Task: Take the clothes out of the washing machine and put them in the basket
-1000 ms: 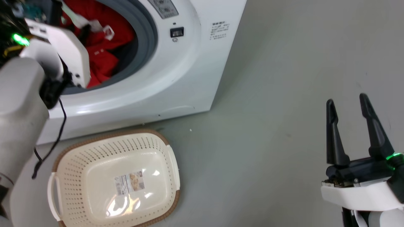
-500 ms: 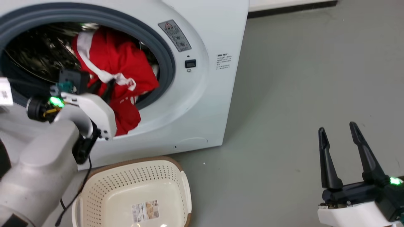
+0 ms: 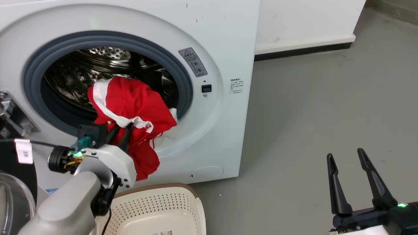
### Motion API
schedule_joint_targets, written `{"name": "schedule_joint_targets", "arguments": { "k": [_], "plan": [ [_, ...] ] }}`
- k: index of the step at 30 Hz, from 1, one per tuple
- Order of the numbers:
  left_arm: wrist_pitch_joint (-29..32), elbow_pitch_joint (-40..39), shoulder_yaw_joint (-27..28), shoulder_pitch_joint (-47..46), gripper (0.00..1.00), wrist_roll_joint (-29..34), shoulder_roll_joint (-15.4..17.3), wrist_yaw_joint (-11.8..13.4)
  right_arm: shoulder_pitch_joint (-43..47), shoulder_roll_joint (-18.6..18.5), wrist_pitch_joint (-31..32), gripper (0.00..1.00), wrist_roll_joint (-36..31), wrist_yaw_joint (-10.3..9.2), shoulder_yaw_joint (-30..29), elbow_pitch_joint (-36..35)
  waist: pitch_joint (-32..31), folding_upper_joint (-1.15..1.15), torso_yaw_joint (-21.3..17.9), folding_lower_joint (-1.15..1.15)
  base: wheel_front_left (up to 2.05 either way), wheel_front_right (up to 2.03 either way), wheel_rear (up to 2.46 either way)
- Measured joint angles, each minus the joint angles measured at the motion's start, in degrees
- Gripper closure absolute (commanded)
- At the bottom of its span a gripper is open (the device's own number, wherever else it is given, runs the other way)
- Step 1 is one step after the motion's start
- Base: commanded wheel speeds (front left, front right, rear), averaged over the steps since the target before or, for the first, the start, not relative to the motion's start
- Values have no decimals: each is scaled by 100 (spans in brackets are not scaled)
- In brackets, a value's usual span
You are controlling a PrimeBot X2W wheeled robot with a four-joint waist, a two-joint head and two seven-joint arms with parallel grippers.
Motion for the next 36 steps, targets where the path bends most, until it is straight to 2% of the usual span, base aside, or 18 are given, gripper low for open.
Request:
{"name": "schedule_joint_targets", "arguments": {
  "k": [9,19,29,36],
  "plan": [
    [-3,-1139,505,1007,100,402,167,414,122,-1,0,0,0,0,-45,16,-277,0,107,0,0,0,0],
    [-3,-1404,577,1809,100,453,210,459,194,-1,0,0,3,0,-47,38,-351,0,62,1,0,0,0],
    [-3,-739,702,2191,100,349,-14,200,165,-1,0,0,-19,0,-12,21,-126,0,-171,1,0,0,0],
    [-3,45,787,2124,100,374,-261,-113,-87,-1,0,0,16,0,-47,-100,305,0,-307,1,0,0,0]
  ]
}}
